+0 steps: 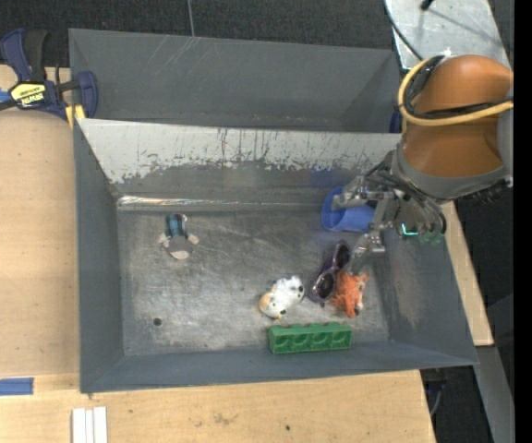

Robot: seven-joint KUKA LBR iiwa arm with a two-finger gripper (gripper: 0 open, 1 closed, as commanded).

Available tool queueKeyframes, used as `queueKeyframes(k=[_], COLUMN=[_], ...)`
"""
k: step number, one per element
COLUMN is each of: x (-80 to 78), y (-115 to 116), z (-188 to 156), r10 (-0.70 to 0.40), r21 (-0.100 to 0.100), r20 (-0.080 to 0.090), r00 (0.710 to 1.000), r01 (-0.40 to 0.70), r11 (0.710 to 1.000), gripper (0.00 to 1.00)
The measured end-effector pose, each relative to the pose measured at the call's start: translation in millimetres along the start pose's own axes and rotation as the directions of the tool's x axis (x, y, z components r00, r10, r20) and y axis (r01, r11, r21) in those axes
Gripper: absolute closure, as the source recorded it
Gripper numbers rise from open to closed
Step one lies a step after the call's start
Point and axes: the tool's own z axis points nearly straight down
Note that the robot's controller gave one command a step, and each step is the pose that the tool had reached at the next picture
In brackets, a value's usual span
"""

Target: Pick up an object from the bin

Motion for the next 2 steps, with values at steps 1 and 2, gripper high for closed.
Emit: queueKeyframes(k=[1, 2], x=[-1.8, -3.5], y=[0.2, -5.2], z=[-4.1, 42.4], r10=[-0.002, -0.217], r21=[0.001, 0.005], r20=[0.008, 0.015], r00=[1.000, 0.976], r01=[0.002, 0.217], r11=[1.000, 0.976], gripper=[0.00, 0.00])
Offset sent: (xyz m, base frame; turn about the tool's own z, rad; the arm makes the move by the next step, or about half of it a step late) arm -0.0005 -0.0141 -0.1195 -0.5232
